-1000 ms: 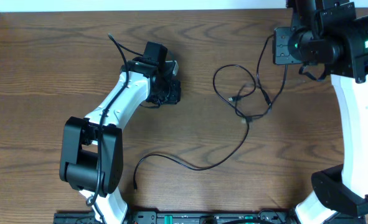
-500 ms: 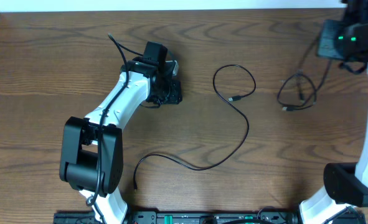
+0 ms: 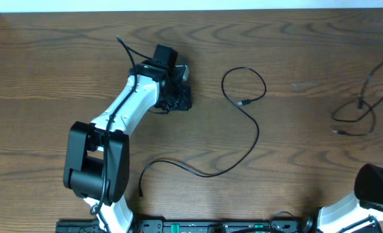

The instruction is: Untangle cables

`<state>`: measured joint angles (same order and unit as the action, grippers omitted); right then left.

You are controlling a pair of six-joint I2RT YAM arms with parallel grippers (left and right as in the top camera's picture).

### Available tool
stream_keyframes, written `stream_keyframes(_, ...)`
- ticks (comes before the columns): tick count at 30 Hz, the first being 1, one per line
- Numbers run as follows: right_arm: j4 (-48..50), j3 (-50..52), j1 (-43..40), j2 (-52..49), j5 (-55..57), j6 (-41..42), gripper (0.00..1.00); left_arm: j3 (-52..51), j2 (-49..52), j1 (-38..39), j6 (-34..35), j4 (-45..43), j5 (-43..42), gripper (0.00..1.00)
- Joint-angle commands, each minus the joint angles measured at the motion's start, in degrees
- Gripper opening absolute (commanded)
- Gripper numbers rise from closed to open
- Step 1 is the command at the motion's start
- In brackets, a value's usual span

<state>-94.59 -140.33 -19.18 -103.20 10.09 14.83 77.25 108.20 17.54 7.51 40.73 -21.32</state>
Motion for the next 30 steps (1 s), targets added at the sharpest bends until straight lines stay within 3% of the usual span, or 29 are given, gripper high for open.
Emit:
stream_keyframes(1,0.9,-1.0,-5.3,0.9,-0.6,0.1,0.01,-0.4,-1.6,1.5,-0.4,0.1,-0.7,0.37)
stream_keyframes(14,6.1,-1.0,-22.2,-3.4,-5.8,0.2,0.01,-0.4,-1.6,8.8,-0.4,0.2,-0.7,0.37)
stream_keyframes(30,20.8,-1.0,-31.2,-18.8,-7.0,3.1,0.01,-0.4,-1.6,13.9,-0.3,3.0,-0.5,0.37)
